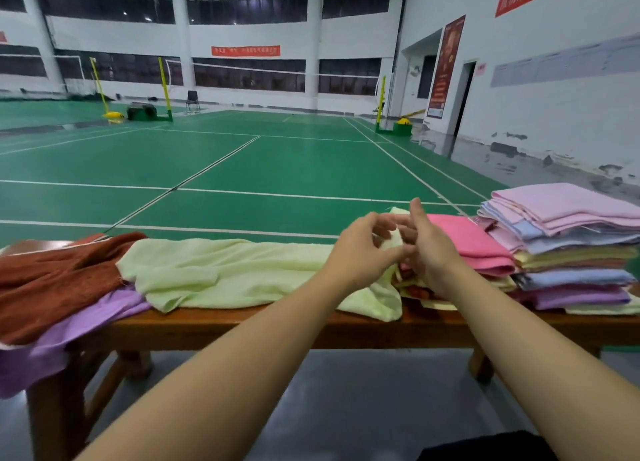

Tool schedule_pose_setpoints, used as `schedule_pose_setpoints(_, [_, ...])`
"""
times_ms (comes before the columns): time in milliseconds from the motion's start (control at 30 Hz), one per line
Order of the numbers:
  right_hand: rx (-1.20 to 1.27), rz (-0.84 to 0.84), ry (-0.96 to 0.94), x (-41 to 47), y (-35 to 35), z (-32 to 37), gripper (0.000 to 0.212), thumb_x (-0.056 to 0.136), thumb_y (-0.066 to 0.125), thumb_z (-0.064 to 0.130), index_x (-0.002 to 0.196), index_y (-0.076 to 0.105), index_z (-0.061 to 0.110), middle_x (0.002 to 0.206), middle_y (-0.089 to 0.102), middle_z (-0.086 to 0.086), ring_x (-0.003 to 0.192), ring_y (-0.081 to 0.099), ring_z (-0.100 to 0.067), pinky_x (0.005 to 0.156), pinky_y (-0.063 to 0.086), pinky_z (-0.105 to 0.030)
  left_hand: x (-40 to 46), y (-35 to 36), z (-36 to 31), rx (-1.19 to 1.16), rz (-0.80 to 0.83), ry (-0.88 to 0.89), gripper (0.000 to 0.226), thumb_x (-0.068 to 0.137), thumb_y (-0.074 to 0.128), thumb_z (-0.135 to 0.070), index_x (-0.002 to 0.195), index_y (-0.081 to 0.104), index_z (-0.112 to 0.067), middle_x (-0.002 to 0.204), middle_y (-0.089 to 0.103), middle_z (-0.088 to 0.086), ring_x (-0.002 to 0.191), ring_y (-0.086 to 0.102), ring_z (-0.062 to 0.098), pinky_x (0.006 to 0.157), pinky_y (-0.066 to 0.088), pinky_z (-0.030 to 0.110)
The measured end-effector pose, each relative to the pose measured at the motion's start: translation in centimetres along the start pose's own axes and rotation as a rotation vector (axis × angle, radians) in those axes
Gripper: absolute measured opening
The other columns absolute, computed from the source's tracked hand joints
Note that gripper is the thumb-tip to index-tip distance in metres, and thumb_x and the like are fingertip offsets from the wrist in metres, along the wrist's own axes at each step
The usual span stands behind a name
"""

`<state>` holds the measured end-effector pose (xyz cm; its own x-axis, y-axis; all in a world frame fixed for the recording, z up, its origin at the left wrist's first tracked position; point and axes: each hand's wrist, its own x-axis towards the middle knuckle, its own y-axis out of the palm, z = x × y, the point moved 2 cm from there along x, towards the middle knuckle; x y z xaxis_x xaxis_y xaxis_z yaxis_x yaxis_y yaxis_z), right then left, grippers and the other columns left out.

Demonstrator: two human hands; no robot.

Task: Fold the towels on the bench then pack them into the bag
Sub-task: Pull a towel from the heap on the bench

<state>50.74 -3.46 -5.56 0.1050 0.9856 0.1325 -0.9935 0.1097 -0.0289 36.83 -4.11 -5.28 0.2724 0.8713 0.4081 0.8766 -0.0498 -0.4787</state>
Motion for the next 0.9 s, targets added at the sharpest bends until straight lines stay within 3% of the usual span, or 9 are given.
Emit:
schedule_pose_setpoints(167, [0.000, -0.005, 0.040, 0.2, -0.5, -0.3, 0.066, 0.103, 0.030, 0.061, 0.110, 0.068, 0.008, 0.076, 0.072, -0.003, 0.060, 0.063, -0.010, 0.053, 0.047, -0.024, 1.0, 2.4, 2.3, 0.189, -0.090, 0.057, 0.046, 0.075, 0.087, -0.033, 0.106, 0.055, -0.020, 0.104, 0.053, -0.003, 0.091, 0.056, 0.014, 0.078, 0.046, 0.026])
schedule_pose_setpoints(267, [-0.110, -0.032, 0.014, 0.8, -1.0, -0.4, 0.068, 0.106, 0.027, 0.057, 0.094, 0.073, 0.008, 0.077, 0.072, -0.009, 0.058, 0.065, -0.015, 0.054, 0.051, -0.026, 1.2, 2.3, 3.4, -0.036, -0.106, 0.009, 0.023, 0.085, 0.081, -0.029, 0.095, 0.061, -0.025, 0.094, 0.067, -0.005, 0.081, 0.059, 0.007, 0.072, 0.046, 0.019])
schedule_pose_setpoints(367, [-0.165, -0.050, 0.055, 1.5, -1.2, -0.7, 0.071, 0.107, 0.027, 0.056, 0.095, 0.072, 0.003, 0.076, 0.068, -0.013, 0.061, 0.061, -0.022, 0.058, 0.053, -0.032, 1.4, 1.6, 5.1, -0.310, -0.144, -0.175, 0.008, 0.098, 0.065, -0.019, 0.098, 0.061, -0.025, 0.093, 0.070, 0.002, 0.082, 0.064, 0.016, 0.080, 0.054, 0.035])
schedule_pose_setpoints(533, [-0.257, 0.022, 0.150, 2.7, 0.3, -1.3, 0.059, 0.109, 0.030, 0.048, 0.117, 0.064, 0.000, 0.111, 0.067, -0.019, 0.093, 0.069, -0.031, 0.086, 0.059, -0.039, 0.0, -0.5, 7.4, -0.494, -0.174, -0.441, 0.042, 0.098, 0.038, 0.004, 0.120, 0.054, -0.028, 0.074, 0.058, 0.008, 0.053, 0.054, 0.014, 0.050, 0.046, 0.025])
schedule_pose_setpoints(600, [-0.314, 0.045, 0.177, 3.5, 1.3, -1.5, 0.052, 0.110, 0.033, 0.042, 0.125, 0.059, 0.000, 0.120, 0.062, -0.024, 0.096, 0.064, -0.028, 0.096, 0.056, -0.044, -0.3, -1.1, 8.1, -0.589, -0.178, -0.553, 0.043, 0.088, 0.039, 0.001, 0.113, 0.061, -0.026, 0.099, 0.066, 0.017, 0.078, 0.066, 0.024, 0.068, 0.058, 0.038])
schedule_pose_setpoints(667, [-0.371, 0.027, 0.162, 4.5, 2.3, -1.5, 0.049, 0.108, 0.036, 0.036, 0.126, 0.055, -0.006, 0.123, 0.057, -0.032, 0.093, 0.062, -0.027, 0.104, 0.049, -0.054, -0.4, -1.7, 8.6, -0.580, -0.155, -0.598, 0.020, 0.087, 0.055, -0.026, 0.102, 0.067, -0.021, 0.116, 0.068, 0.021, 0.103, 0.068, 0.035, 0.093, 0.056, 0.052])
schedule_pose_setpoints(767, [-0.538, -0.051, 0.113, 7.4, 3.1, -1.0, 0.043, 0.103, 0.040, 0.033, 0.097, 0.057, -0.006, 0.085, 0.061, -0.016, 0.074, 0.058, -0.027, 0.081, 0.055, -0.051, -0.4, -2.2, 9.7, -0.445, -0.152, -0.652, 0.056, 0.073, 0.081, -0.055, 0.111, 0.064, -0.017, 0.105, 0.074, 0.011, 0.095, 0.073, 0.029, 0.090, 0.059, 0.049])
schedule_pose_setpoints(833, [-0.664, -0.075, 0.116, 9.3, 3.5, -0.4, 0.031, 0.102, 0.042, 0.024, 0.076, 0.047, 0.008, 0.068, 0.042, -0.004, 0.057, 0.036, -0.020, 0.053, 0.033, -0.033, -0.5, -2.4, 9.8, -0.376, -0.126, -0.648, 0.049, 0.078, 0.082, -0.030, 0.119, 0.057, -0.020, 0.107, 0.071, 0.010, 0.092, 0.072, 0.027, 0.084, 0.061, 0.045])
schedule_pose_setpoints(900, [-0.767, -0.062, 0.123, 11.3, 4.0, -0.2, 0.024, 0.100, 0.047, 0.021, 0.078, 0.048, 0.012, 0.066, 0.040, -0.005, 0.056, 0.032, -0.019, 0.052, 0.023, -0.030, -0.4, -2.2, 10.2, -0.348, -0.051, -0.651, 0.049, 0.078, 0.078, -0.013, 0.121, 0.056, -0.024, 0.106, 0.070, 0.012, 0.094, 0.072, 0.029, 0.086, 0.060, 0.046])
